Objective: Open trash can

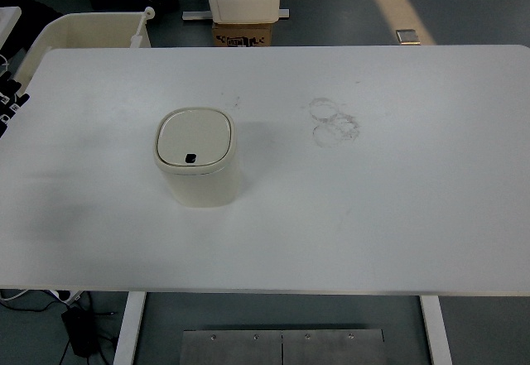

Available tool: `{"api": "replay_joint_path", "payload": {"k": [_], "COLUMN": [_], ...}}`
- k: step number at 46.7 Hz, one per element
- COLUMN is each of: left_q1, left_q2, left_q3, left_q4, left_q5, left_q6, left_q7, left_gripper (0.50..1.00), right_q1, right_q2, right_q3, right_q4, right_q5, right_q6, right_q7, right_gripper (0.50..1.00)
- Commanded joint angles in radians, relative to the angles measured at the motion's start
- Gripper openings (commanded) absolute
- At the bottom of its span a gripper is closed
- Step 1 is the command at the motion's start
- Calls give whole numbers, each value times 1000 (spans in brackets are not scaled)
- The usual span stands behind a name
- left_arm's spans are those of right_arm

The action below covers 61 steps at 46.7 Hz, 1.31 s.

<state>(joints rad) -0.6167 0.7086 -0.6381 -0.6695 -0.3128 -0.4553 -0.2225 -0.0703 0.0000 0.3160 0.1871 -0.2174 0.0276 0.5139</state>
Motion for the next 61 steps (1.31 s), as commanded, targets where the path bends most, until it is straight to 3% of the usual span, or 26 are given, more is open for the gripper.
{"api": "replay_joint_path", "payload": {"k": [1,34,53,61], "left_q1": [0,0,-29,-52], "left_q2": [-1,-23,-18,-11], "left_q3": [0,2,8,9], "left_q4": [1,14,7,4], "left_q5": [3,4,14,12], "left_q6": [0,6,82,83], "left_q7": [2,0,9,11], "left_gripper": [1000,1000,1000,1000], "right_q1": [-2,-11,-10,-8], "right_q2": [0,0,0,0], "right_q3": [0,0,3,2], "right_q4": [0,0,0,0], "right_q5": [1,1,1,1], "right_q6": [-2,-2,0,0], "right_q7": [0,0,0,0], "right_gripper": [991,991,991,991]}}
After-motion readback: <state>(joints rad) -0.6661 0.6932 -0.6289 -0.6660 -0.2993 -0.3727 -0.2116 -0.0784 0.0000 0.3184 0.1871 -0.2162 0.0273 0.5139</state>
